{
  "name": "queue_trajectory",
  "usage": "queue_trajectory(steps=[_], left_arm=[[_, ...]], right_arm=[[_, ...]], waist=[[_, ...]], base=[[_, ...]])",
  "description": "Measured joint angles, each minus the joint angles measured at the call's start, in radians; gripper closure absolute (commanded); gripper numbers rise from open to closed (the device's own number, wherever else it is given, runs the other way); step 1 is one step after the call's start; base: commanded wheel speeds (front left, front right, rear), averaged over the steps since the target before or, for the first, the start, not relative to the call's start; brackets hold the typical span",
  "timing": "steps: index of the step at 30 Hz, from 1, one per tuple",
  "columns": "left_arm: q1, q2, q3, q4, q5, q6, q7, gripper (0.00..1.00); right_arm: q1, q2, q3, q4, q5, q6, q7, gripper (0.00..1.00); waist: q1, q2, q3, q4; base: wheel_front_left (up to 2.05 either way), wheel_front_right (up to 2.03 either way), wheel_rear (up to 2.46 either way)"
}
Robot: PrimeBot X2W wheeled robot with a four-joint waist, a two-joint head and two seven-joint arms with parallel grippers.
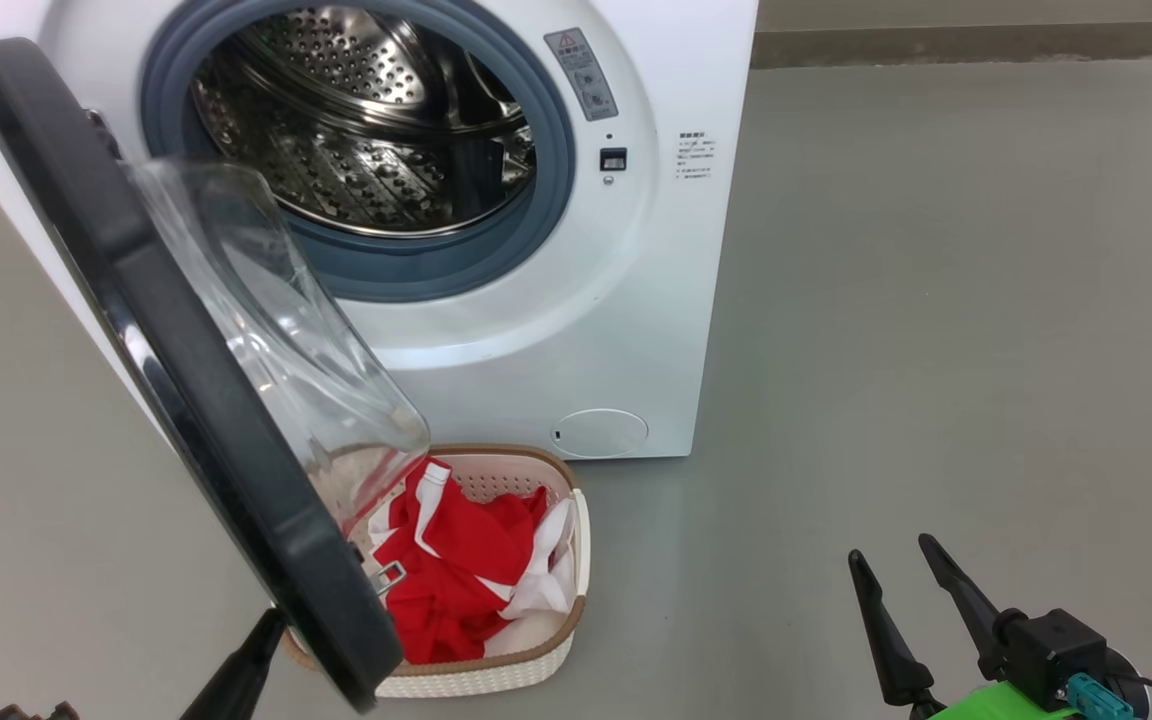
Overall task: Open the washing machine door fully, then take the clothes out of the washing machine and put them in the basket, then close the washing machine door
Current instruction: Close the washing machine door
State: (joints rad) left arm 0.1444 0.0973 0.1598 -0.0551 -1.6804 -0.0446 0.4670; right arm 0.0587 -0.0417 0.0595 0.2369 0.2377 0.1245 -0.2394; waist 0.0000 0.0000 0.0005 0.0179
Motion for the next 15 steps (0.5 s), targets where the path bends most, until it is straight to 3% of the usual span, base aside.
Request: queue_trajectory(steps=[15], left_arm=[[-0.002,0.002,-0.007,-0.001,-0.012,-0.019,0.034,1.00]], right_arm=[[-0.015,0.000,0.005,-0.001,0.000,0.000,-0.007,0.00]], waist=[[0.0000,0.0000,0.025,-0.053]], base=[[0.00,0.00,0.00]])
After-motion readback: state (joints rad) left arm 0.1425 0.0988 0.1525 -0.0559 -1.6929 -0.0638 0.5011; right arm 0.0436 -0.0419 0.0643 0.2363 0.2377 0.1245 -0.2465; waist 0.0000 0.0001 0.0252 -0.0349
